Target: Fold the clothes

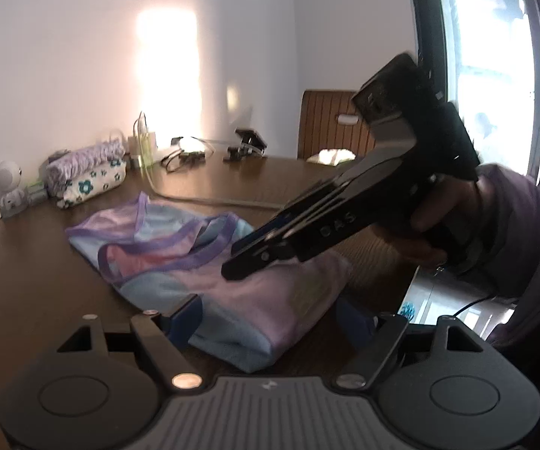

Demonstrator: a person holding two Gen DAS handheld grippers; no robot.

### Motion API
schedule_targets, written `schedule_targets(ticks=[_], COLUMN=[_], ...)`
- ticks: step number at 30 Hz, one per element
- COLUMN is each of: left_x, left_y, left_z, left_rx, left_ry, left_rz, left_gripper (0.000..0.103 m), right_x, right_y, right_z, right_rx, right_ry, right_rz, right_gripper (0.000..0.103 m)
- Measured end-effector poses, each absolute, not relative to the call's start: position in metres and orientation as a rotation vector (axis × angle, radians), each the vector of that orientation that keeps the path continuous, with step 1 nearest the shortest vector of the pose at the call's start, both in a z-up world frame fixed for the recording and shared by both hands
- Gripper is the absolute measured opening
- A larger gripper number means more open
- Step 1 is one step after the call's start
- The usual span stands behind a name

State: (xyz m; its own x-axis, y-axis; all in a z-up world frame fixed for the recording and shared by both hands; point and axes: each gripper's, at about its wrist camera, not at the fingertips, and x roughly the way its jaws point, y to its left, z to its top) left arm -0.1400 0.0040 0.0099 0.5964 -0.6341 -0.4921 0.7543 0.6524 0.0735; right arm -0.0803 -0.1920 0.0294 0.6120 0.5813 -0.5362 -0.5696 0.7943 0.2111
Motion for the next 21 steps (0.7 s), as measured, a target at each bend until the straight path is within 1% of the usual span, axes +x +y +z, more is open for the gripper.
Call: schedule_targets(ticks=[8, 16, 20, 21], left_x=[-0.148, -0.152, -0.152, -0.153], left_y=[0.006, 0.003, -0.004, -0.004], left_z=[0.008, 0.007, 0.004, 0.004], left_rx=[0.308, 0.346, 0.377, 0.376], left_ry=[0.492, 0.452, 0.443, 0.437], left_rz=[-0.871, -0.858, -0.857, -0.855], left_gripper=[0.078, 0.078, 0.078, 0.079], right_x=[-0.101, -0.111, -0.102, -0.105], right_y=[-0.196, -0.208, -0.201, -0.199], right_z=[0.029, 0.044, 0.032, 0.029], right_rx=[-0.001, 0.041, 0.021, 0.014], right_ry=[0.627, 0.561, 0.611, 0.599], right_rz=[0.681, 0.68, 0.667, 0.666], right_gripper=[0.034, 0.034, 0.034, 0.034])
